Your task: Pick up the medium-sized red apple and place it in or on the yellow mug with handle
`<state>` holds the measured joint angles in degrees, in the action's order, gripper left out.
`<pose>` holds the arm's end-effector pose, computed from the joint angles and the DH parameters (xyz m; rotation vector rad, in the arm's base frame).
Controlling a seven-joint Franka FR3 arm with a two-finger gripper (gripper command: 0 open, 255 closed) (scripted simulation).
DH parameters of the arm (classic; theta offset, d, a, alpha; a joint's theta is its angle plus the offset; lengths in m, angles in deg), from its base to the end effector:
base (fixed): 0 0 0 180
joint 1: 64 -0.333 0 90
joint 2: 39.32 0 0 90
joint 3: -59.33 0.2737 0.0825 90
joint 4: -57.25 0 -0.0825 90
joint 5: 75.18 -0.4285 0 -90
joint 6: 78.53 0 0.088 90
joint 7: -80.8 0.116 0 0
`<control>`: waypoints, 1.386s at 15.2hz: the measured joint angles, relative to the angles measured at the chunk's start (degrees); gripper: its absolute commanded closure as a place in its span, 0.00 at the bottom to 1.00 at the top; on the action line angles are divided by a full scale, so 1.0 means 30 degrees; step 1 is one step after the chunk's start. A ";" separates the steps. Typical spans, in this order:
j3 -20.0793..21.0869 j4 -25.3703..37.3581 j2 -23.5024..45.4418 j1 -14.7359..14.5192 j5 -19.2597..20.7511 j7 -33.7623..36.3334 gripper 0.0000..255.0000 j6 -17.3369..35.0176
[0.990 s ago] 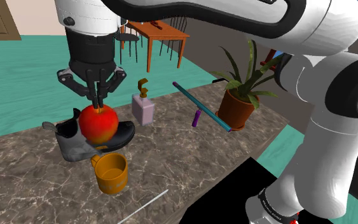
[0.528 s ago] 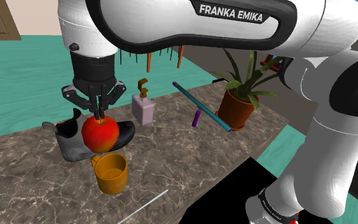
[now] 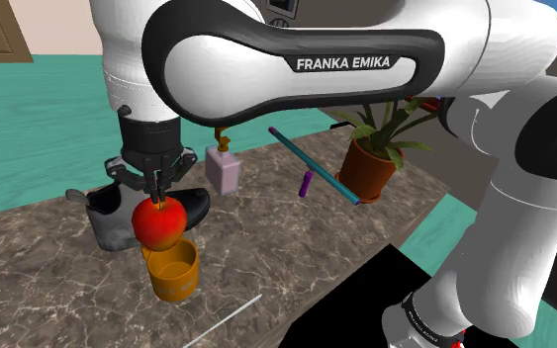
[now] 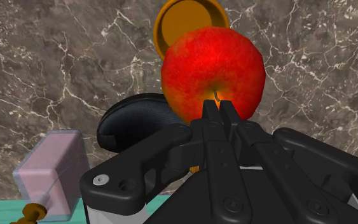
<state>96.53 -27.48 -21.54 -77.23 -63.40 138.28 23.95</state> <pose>0.4798 0.4825 0.4771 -3.0951 0.1762 -0.0785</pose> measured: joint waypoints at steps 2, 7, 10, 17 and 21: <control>-0.0005 -0.0609 -0.0053 0.0055 -0.0009 0.0064 1.00 0.0557; -0.0071 -0.1484 0.0071 0.0123 0.0096 0.0134 1.00 0.1526; -0.0069 -0.1604 0.0026 0.0152 0.0075 0.0125 1.00 0.1614; -0.0068 -0.1620 0.0018 0.0157 0.0072 0.0123 0.00 0.1629; -0.0004 -0.0961 -0.0110 0.0097 -0.0028 0.0089 0.00 0.0882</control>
<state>96.52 -30.36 -21.87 -76.93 -63.49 138.55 26.59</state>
